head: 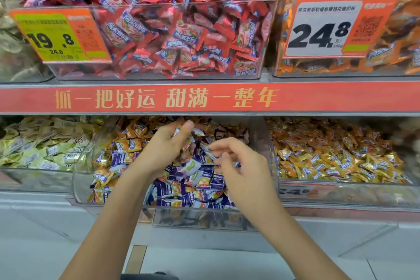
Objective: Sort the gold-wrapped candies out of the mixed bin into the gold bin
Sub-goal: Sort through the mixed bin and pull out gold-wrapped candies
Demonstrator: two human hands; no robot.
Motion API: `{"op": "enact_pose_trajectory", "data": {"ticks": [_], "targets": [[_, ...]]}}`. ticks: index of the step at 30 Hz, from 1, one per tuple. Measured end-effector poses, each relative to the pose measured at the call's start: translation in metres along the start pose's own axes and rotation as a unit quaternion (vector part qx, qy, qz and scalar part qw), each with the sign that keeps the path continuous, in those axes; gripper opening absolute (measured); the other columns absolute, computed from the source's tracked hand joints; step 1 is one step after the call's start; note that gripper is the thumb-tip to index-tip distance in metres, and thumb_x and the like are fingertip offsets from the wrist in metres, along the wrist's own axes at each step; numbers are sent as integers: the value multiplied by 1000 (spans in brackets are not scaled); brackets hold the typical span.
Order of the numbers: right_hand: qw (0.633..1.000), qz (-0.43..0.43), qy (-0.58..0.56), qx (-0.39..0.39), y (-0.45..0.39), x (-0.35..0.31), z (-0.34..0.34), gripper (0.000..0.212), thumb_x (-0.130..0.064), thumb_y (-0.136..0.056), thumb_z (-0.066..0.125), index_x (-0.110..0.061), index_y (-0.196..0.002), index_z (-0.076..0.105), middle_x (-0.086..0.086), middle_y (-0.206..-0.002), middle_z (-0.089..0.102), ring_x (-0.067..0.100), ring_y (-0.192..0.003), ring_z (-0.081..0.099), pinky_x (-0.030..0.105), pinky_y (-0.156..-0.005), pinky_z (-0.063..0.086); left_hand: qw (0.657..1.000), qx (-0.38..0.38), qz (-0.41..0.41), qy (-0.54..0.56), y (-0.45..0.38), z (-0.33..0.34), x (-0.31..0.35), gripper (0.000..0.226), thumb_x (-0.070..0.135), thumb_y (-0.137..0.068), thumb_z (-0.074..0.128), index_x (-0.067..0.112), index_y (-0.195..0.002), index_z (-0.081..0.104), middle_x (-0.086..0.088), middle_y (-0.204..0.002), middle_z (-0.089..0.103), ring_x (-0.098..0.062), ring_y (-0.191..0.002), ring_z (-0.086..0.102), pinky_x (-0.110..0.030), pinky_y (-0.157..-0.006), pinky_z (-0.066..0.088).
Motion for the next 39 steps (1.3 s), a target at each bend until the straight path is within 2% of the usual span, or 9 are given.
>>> {"op": "enact_pose_trajectory", "data": {"ticks": [8,13,17,19,22,24,28,35,39], "targets": [[997,60,-55,-11,-15,26,18,21,-9,-94,53,-25,-104,63,-6,-88,62,14,-80,63,41,-73,57,997,29,-37,61,5,-3,-3,45,50,-97,26,14,-73,38,11,-50,18,-2,-37,35,-24,-60,41],[997,1,-51,-59,-19,11,31,36,-19,-91,63,-39,-119,55,-17,-110,56,5,-83,64,25,-76,56,998,61,-27,11,6,-7,0,65,55,-97,23,3,-128,47,-3,-65,41,-12,-56,48,-17,-49,46],[994,9,-82,-67,-23,10,38,43,-21,-85,70,-35,-123,57,-10,-109,59,8,-77,66,25,-69,57,999,32,35,-21,6,6,10,48,46,-100,24,17,-126,52,-3,-119,59,-12,-117,54,-15,-88,42],[997,14,-67,-35,-26,13,32,36,-24,-83,72,-29,-117,62,-10,-100,62,11,-73,66,30,-70,57,999,12,38,-25,8,13,15,47,49,-99,20,23,-119,54,14,-101,54,12,-96,53,-4,-76,37],[999,14,-42,8,-28,17,17,11,-24,-84,71,-26,-95,67,-10,-84,66,15,-66,62,32,-65,54,998,-43,-41,-22,6,22,-3,103,84,-75,8,11,-141,40,-7,-120,62,-14,-104,61,-29,-89,47],[998,22,-45,32,-27,21,7,5,-21,-86,70,-25,-83,68,-4,-72,67,15,-57,61,29,-55,52,993,-85,-75,-17,7,25,-8,96,85,-76,13,21,-141,42,-9,-133,55,-25,-92,62,-35,-74,51],[996,5,-15,86,-22,16,-10,20,-15,-89,65,-24,-71,62,-6,-67,65,9,-54,62,14,-48,45,995,-101,-24,-13,8,27,6,28,16,-101,37,24,-108,63,4,-107,62,-14,-81,53,-20,-51,43],[950,-101,195,221,1,-15,-84,14,-12,-84,64,-17,-72,60,-8,-73,58,6,-68,55,25,-60,42,984,-27,98,-149,11,14,17,18,21,-95,53,29,-95,69,17,-47,55,-8,-35,36,-17,-40,35],[929,40,281,238,-4,29,-141,9,-20,-86,62,-17,-78,65,3,-76,64,17,-64,56,34,-60,46,958,-15,109,-265,6,17,15,35,59,-83,54,32,-67,69,21,-81,69,-5,-83,64,-47,-91,46]]}}
Point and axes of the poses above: each hand's wrist, its own y-axis away from the middle knuckle, its own z-axis out of the palm, x = y × z, the point moved 9 cm from there along -y, towards the middle knuckle
